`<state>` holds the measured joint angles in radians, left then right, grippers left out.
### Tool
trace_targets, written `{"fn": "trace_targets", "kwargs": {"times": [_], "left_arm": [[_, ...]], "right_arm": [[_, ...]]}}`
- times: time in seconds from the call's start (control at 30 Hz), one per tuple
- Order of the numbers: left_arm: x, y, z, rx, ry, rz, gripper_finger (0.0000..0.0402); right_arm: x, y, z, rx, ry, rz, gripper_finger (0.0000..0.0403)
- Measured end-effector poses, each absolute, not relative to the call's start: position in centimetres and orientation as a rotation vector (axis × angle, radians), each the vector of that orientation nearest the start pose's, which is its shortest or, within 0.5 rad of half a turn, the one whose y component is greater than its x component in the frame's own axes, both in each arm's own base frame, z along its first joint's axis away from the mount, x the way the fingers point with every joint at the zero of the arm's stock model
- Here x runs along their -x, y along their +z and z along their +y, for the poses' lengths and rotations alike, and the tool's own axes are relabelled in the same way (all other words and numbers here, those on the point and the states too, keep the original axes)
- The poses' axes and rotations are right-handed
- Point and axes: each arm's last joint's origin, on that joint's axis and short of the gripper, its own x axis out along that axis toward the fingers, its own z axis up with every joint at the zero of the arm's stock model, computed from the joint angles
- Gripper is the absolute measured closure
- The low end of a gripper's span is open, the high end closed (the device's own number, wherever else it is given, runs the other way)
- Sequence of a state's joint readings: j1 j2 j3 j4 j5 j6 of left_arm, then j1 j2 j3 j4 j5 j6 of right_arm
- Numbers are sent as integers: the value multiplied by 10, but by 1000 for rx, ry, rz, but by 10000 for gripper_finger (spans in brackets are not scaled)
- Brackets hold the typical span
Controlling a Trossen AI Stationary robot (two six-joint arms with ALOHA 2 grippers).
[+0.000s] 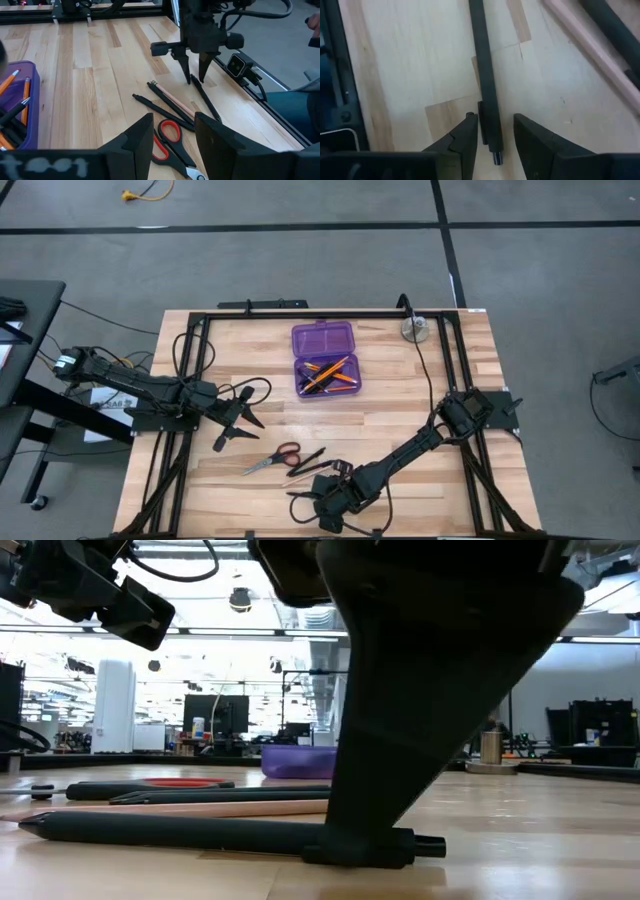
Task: Pick & place school supplies into a supply box
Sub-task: Put the black pen into the purple supply box
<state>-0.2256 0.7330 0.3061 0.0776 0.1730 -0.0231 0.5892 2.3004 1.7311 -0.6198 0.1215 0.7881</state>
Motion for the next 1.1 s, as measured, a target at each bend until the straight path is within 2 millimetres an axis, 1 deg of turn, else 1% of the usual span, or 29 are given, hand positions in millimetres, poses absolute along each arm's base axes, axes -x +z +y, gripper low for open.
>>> {"fn": "trace_targets", "kwargs": {"times": [0.07, 0.13, 0.17, 0.37, 0.67, 0.83, 1.03, 1.1], "left_arm": [[-157, 200, -41, 13, -391, 356, 271], [-157, 200, -41, 13, -391, 355, 271], [-157, 200, -41, 13, -391, 355, 271], [-157, 201, -41, 13, -391, 353, 271], [-157, 201, -41, 18, -390, 354, 271], [-157, 201, -41, 18, -390, 354, 271], [-157, 201, -41, 18, -390, 354, 271], [-157, 201, -41, 18, -390, 354, 271]], "right_arm": [[-393, 128, 258, -291, -40, 1211, 284], [-394, 118, 259, -294, -39, 1241, 284], [-394, 117, 258, -295, -46, 1247, 284], [-392, 115, 258, -299, -57, 1268, 286], [-392, 114, 258, -297, -57, 1272, 312], [-391, 114, 258, -299, -54, 1279, 338], [-390, 115, 258, -317, -19, 1307, 389], [-390, 115, 259, -324, -9, 1314, 392]]}}
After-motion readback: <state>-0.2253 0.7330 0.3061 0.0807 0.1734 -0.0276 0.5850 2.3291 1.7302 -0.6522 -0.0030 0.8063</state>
